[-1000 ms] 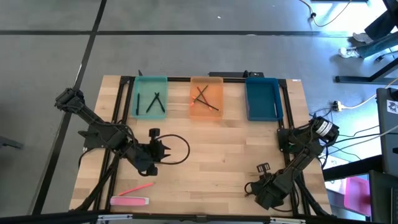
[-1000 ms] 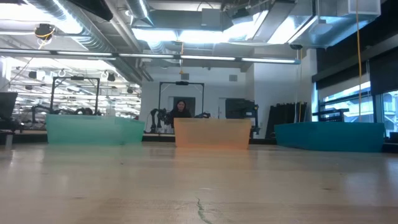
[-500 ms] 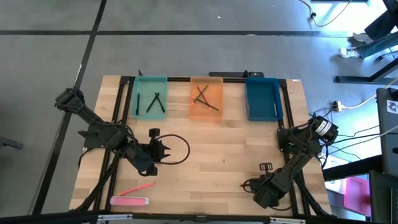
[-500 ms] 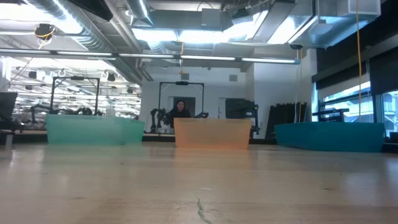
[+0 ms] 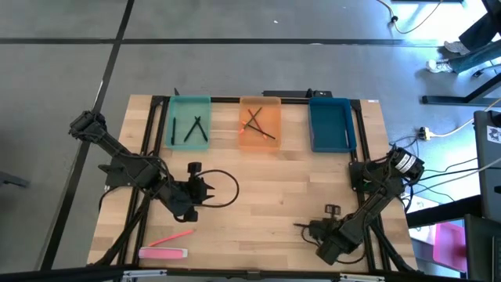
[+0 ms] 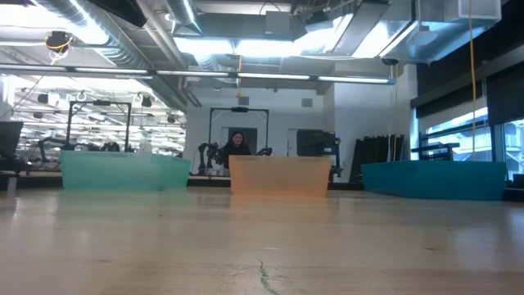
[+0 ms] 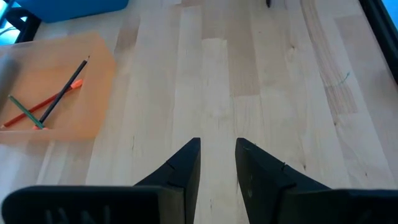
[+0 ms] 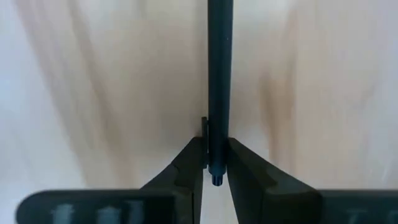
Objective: Sort crayons/erasers/pens/pencils in bins
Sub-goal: Put the black pen into the green bin
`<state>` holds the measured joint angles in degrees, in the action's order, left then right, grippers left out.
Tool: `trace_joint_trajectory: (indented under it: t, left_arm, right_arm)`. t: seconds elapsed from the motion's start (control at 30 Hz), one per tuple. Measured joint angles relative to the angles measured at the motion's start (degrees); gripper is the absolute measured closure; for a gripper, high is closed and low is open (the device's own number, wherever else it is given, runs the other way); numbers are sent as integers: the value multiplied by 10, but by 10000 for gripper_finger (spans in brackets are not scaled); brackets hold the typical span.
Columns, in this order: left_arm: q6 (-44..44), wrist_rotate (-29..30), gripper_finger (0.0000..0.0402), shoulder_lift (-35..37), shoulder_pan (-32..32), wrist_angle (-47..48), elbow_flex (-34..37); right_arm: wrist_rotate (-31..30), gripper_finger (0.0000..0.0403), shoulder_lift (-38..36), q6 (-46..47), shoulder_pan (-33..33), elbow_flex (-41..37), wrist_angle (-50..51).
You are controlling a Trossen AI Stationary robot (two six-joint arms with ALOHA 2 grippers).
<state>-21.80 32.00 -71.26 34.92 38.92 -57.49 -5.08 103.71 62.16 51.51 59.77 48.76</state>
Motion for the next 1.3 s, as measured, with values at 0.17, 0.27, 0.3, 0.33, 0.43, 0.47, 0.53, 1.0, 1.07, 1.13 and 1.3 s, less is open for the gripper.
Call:
trace_joint_trajectory:
  t: [0.17,0.27,0.3,0.33,0.43,0.47,0.53,1.0,1.07,1.13,1.3]
  left_arm:
    - [0,0,308,0,0,0,0]
    - [0,0,308,0,0,0,0]
    - [0,0,308,0,0,0,0]
    - [0,0,308,0,0,0,0]
    - [0,0,308,0,0,0,0]
    - [0,0,308,0,0,0,0]
    - [0,0,308,0,0,0,0]
    - [63,4,308,0,0,-24,0]
    - [110,3,308,0,0,-40,0]
    - [149,3,308,0,-3,-54,0]
    - [204,-1,308,0,-25,-95,0]
  right_arm:
    - [-81,338,1,21,-13,19,-6]
    - [-91,337,1,18,-30,29,-3]
    - [-102,337,1,15,-39,31,-2]
    - [-112,337,1,8,-47,34,-2]
    - [-133,337,0,-19,-70,46,1]
    - [-137,337,0,-31,-79,52,0]
    - [-145,337,0,-60,-103,64,1]
    - [-200,336,-2,-290,-255,164,-6]
    - [-200,336,-2,-317,-269,177,-11]
    - [-201,336,-2,-346,-281,187,-24]
    - [-207,336,-2,-417,-298,201,-72]
